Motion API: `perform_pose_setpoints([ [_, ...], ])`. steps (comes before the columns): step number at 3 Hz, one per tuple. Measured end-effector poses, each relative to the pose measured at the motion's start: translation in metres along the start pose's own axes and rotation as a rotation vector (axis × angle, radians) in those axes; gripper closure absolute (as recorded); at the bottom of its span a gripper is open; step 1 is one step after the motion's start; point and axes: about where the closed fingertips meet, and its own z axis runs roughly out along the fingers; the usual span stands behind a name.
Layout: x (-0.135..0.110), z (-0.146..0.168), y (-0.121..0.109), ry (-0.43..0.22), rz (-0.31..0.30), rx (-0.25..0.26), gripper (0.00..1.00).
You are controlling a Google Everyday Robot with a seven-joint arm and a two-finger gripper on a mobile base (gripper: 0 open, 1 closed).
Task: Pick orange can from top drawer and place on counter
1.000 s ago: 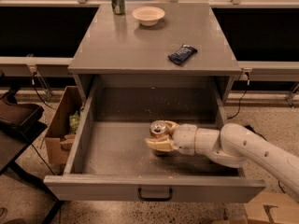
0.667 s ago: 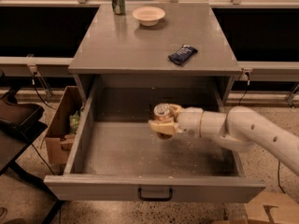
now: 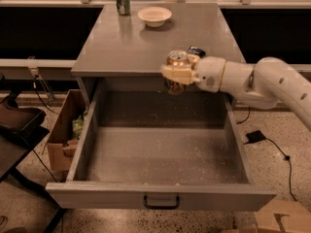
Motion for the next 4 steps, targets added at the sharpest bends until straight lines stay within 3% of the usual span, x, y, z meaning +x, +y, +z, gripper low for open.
perform_pose_setpoints([
  [1,-0.06,0.021,-0.03,-0.132,0.047,-0.03,1.0],
  [2,-0.103,0.053,-0.052,-0.226,0.076,-0.068,1.0],
  [3,-0.129,0.105,-0.066,-0.282,0.093,-0.092,1.0],
  [4,-0.133,0.154,-0.07,-0.264,0.086,-0.088,1.0],
])
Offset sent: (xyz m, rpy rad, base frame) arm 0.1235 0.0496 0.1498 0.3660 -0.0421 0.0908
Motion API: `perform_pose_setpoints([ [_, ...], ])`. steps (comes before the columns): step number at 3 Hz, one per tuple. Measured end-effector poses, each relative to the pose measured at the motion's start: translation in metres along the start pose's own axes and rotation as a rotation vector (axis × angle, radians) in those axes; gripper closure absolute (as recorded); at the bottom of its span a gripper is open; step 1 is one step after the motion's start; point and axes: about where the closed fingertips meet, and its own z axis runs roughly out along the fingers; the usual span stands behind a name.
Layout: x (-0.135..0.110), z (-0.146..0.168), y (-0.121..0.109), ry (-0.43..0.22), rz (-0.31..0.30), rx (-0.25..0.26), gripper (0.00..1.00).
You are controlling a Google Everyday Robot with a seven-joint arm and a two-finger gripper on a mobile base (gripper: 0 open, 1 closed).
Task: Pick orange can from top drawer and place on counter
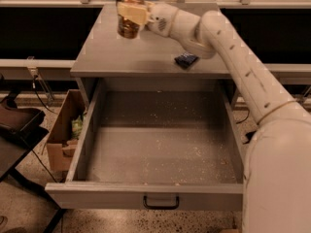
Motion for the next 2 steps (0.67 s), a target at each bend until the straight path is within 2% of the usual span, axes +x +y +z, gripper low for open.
perform_pose_setpoints([
  [1,0.025,0.034,-0.009,0.089,-0.045,0.034,1.0],
  [2,0.06,0.054,-0.027,0.165,-0.075,0.067,1.0],
])
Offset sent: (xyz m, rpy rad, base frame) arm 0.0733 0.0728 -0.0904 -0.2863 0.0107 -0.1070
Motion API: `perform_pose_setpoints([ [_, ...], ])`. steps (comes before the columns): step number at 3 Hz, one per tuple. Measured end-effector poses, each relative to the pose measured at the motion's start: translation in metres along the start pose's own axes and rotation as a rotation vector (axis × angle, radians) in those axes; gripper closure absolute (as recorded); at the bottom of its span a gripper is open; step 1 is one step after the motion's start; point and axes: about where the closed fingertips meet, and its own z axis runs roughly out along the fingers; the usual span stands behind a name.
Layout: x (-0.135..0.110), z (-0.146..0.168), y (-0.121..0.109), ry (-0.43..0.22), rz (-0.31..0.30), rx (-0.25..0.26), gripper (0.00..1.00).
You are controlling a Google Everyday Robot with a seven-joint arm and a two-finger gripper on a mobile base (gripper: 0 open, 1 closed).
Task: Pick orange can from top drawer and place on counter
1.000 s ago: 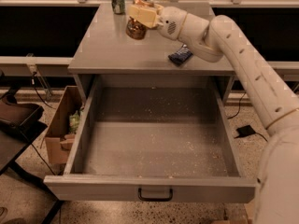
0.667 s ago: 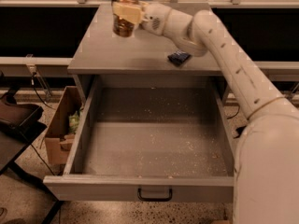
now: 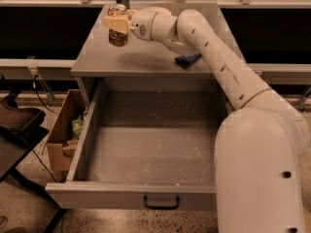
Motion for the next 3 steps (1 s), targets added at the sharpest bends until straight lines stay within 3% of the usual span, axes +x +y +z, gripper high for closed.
perform_pose_setpoints([
  [2,0.051,0.033,-0.011,0.069,-0.014,0.037,1.0],
  [3,0.057,0.035,-0.012,0.083,-0.021,0.04,0.85],
])
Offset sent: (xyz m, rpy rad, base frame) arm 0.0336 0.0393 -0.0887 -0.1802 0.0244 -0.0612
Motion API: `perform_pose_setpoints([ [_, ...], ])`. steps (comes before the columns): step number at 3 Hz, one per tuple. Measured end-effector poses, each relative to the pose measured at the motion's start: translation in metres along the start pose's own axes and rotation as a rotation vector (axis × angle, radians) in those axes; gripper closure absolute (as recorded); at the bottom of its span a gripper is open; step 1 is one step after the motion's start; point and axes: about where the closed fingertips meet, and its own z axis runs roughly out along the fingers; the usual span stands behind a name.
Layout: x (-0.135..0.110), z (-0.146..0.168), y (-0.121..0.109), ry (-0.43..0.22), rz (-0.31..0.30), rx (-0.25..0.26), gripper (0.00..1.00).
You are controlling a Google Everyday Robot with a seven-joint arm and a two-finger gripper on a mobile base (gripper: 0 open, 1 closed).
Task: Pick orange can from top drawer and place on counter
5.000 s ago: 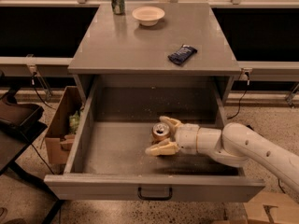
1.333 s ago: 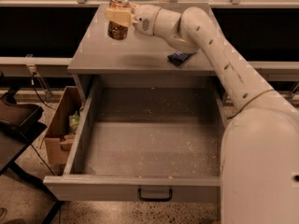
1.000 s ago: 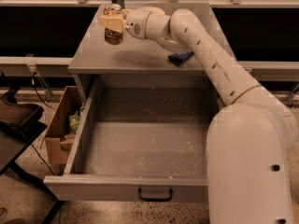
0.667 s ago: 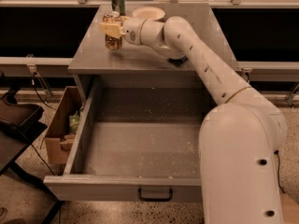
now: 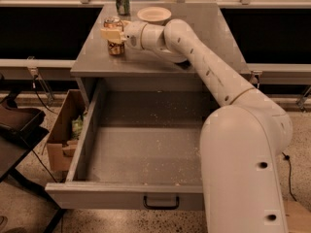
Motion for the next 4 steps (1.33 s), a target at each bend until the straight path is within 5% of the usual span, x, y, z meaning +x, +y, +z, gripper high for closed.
perform_pose_setpoints([
  [3,0.0,0.0001,0.0,0.0,0.0,0.0,0.16],
  [4,0.0,0.0001,0.0001,0.0,0.0,0.0,0.0],
])
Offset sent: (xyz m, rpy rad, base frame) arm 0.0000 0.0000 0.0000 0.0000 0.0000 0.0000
